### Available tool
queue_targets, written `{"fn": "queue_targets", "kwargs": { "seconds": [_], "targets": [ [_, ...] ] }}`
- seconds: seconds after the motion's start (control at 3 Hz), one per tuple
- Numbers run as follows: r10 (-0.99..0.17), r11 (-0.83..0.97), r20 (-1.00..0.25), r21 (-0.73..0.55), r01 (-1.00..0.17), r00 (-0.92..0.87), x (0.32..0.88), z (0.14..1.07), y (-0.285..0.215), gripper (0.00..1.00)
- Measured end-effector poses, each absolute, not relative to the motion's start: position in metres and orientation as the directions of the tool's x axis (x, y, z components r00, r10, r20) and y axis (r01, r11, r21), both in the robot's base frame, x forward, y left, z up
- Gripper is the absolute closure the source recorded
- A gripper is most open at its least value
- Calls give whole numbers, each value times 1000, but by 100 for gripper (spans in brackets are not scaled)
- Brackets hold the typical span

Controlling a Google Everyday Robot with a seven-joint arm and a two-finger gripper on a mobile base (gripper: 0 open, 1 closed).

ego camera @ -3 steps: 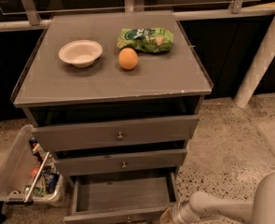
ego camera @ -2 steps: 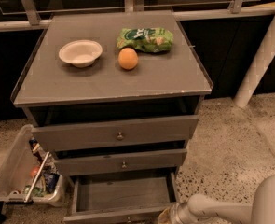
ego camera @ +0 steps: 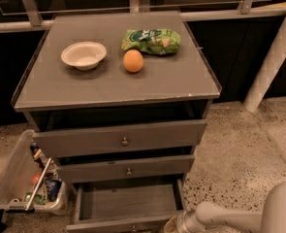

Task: Close bottom drawer

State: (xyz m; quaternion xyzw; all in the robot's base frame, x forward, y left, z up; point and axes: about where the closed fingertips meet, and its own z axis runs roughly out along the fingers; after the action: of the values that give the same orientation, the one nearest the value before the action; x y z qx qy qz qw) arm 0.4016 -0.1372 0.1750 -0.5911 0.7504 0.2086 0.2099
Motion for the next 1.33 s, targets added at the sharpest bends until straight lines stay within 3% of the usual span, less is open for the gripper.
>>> {"fn": "queue_targets", "kwargs": {
  "seconds": [0.67,1.0,1.33],
  "targets": [
    [-799,215,-562,67,-974,-215,402,174,-137,12],
    [-797,206,-573,39,-978,-191,415,173,-133,0],
    [-797,206,-573,39,-978,-191,413,173,-133,18]
  ]
}}
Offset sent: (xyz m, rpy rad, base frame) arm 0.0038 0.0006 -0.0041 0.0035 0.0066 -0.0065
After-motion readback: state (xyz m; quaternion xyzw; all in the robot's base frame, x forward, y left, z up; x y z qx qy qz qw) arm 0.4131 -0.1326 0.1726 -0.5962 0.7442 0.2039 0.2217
